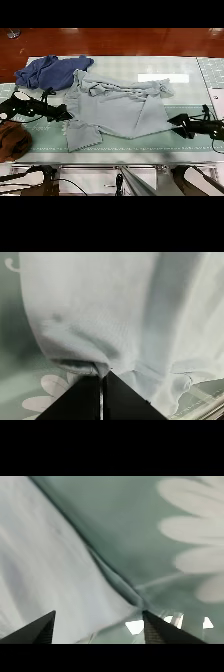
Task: Fold the shirts.
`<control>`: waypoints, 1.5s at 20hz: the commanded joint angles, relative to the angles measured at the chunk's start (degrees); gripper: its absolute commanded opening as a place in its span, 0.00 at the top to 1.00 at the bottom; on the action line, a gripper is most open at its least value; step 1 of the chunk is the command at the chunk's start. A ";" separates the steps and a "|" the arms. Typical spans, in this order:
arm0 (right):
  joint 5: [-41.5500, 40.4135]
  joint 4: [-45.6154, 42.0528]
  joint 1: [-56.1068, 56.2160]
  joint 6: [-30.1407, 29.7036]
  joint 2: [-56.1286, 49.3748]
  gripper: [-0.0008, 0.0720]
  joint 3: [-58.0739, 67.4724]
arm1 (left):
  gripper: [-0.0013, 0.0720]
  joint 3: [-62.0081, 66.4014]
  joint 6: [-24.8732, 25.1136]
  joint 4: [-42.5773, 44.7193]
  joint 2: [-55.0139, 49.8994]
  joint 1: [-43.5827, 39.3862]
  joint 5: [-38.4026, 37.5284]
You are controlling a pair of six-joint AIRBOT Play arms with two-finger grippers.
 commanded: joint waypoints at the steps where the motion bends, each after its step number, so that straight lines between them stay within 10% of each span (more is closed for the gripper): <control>1: -4.17 1.99 8.76 1.36 -6.67 0.14 4.07 | 0.96 0.09 -0.02 -0.09 -0.02 -0.02 -0.02; 2: -4.07 2.01 10.88 2.36 -8.15 0.24 5.35 | 0.96 0.13 0.00 -0.24 -0.02 0.02 0.00; 4: -3.52 1.97 14.69 2.32 -9.88 0.90 7.78 | 0.96 1.11 0.00 -1.36 0.15 0.46 -0.98; 5: -3.91 1.79 16.09 2.14 -9.90 0.95 9.42 | 0.96 2.01 0.15 -2.84 0.52 0.46 -1.79; 12: 6.05 0.31 16.85 7.19 -4.48 0.95 56.00 | 0.96 29.27 2.14 -24.41 11.93 0.44 3.56; 17: 8.76 -14.10 16.83 13.38 5.81 0.95 86.12 | 0.96 56.26 -4.31 -4.00 21.73 0.46 8.44; 30: 32.02 -34.32 16.83 18.32 33.62 0.95 86.68 | 0.96 61.22 -12.13 26.88 52.85 -1.79 -5.68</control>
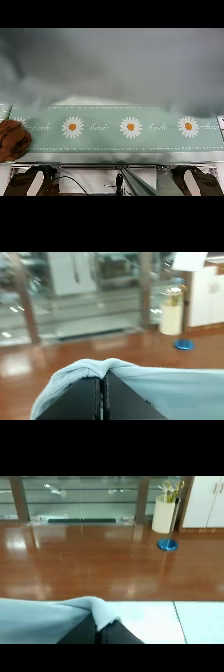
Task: Fold the shirts.
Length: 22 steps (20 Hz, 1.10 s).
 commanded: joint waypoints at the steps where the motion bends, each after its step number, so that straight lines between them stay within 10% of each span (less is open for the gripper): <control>1: 8.20 -2.62 0.02 0.92 2.01 0.95 0.11 | 0.96 -0.68 -1.53 4.76 4.66 -3.23 -2.51; 12: -7.10 3.21 0.02 0.66 -0.09 0.95 -39.71 | 0.96 -31.76 -1.49 0.72 -8.98 -7.17 5.95; 22: -32.15 8.33 0.04 -2.34 -40.28 0.95 -41.24 | 0.96 -27.47 -2.01 -0.50 -47.91 -15.74 28.28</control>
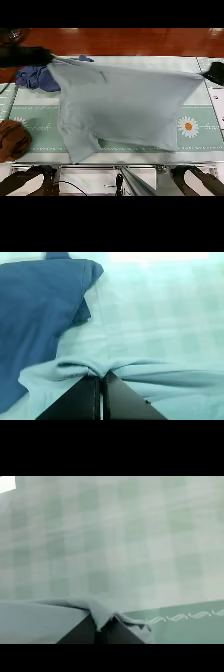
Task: Fold the shirts.
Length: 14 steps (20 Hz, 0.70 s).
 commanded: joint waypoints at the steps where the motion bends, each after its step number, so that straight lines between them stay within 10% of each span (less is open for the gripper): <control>1: -7.54 4.52 0.04 -0.68 -16.39 0.95 4.11 | 0.96 3.76 -1.38 -0.42 -12.87 -2.60 10.62; 7: -0.63 10.60 0.07 -1.55 -32.28 0.95 15.78 | 0.96 13.07 -16.17 -0.42 -27.78 -1.90 6.08; 14: 13.20 9.57 -2.19 -8.68 -29.62 0.95 15.61 | 0.96 19.65 -2.60 -0.37 -28.06 0.92 -22.86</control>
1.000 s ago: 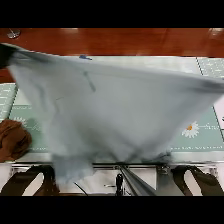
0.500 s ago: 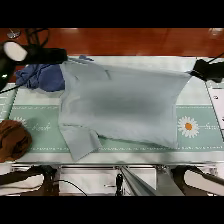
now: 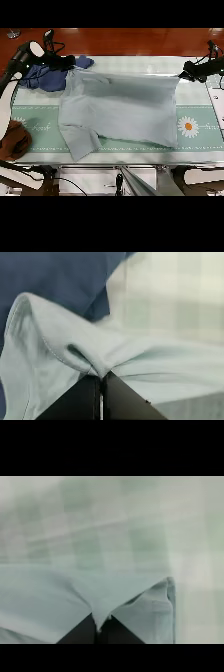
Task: Fold the shirts.
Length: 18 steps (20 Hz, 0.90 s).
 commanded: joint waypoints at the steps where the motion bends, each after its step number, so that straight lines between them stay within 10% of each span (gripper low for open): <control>1: 9.49 -1.40 -0.61 -3.87 0.17 0.95 -0.50 | 0.96 2.51 7.56 0.00 -1.11 1.27 -18.53; 8: 3.65 -0.59 -0.61 -4.07 0.17 0.95 -14.08 | 0.96 -3.06 7.93 0.02 -3.74 1.57 -23.89; 9: 2.82 -0.24 -0.61 -3.52 0.17 0.84 -14.71 | 0.86 -3.06 7.23 0.24 -3.74 1.70 -24.50; 10: 3.08 -0.15 -0.61 -2.47 0.20 0.41 -14.67 | 0.30 -3.04 4.87 0.52 -3.72 1.75 -26.25; 11: 4.68 -0.02 -0.66 -2.14 0.26 0.13 -14.01 | 0.02 -2.99 4.28 1.53 -3.69 1.79 -28.55; 18: 9.70 -4.74 -7.87 -2.43 19.45 0.13 -22.60 | 0.02 -10.40 3.65 4.20 8.44 6.99 -31.52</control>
